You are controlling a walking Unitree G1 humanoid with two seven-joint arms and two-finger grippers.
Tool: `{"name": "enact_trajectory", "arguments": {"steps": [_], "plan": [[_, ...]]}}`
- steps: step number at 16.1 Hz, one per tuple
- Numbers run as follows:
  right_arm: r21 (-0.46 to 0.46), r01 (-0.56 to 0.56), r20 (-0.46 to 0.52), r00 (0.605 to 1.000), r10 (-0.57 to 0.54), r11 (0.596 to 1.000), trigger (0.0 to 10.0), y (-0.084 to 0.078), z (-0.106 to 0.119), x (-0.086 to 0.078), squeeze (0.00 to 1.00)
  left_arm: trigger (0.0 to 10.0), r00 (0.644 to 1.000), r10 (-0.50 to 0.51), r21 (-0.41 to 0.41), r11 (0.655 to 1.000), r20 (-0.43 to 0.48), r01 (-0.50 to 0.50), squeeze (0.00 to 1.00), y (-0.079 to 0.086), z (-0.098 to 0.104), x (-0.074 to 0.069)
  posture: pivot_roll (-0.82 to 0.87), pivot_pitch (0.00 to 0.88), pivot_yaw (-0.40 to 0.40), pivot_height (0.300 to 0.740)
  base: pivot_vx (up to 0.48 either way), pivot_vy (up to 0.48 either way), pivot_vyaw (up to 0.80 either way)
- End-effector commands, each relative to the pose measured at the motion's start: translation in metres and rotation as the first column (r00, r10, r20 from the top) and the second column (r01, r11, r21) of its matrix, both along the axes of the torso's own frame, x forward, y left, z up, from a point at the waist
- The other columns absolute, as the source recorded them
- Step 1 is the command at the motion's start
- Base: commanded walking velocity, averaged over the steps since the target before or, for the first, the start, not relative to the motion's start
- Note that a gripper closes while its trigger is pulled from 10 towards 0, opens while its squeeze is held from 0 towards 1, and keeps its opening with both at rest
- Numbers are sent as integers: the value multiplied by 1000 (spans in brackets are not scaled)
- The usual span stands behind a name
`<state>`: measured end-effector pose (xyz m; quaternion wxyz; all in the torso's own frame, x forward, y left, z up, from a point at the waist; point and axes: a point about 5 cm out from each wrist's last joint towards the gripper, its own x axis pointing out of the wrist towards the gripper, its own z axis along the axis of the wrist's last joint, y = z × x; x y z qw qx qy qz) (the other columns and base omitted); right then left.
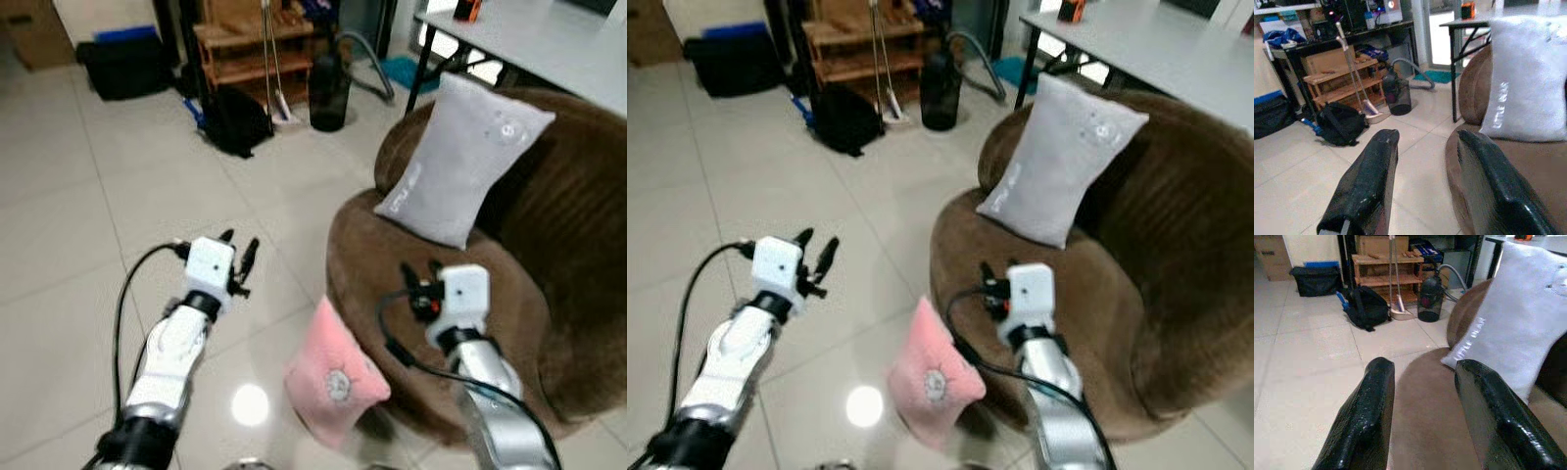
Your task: Move the pillow to the sofa from floor
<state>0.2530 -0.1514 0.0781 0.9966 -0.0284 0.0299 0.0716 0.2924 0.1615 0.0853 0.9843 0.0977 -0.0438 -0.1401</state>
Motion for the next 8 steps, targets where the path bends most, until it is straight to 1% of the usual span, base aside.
{"name": "enact_trajectory", "arguments": {"steps": [1, 3, 8], "plan": [[14, 6, 10, 1000, -6, 1000, 10000, -1, 2, -1, 0, 10000, 1000, -1, 0, 1000, 10, 1, 0, 4, 0, 1, 74, 34, -17, 740, 0, 0, 0], [12, 4, 10, 1000, -4, 1000, 10000, -2, 1, -1, 0, 10000, 1000, -2, -13, 1000, 6, 2, 0, 5, -3, 2, 73, 34, -23, 740, 0, 0, 0], [15, -9, 9, 1000, 8, 1000, 10000, -1, 2, 0, 0, 10000, 999, -25, -34, 999, 28, 26, 0, 5, -2, 3, 73, 39, -26, 740, 316, 0, 0]]}}
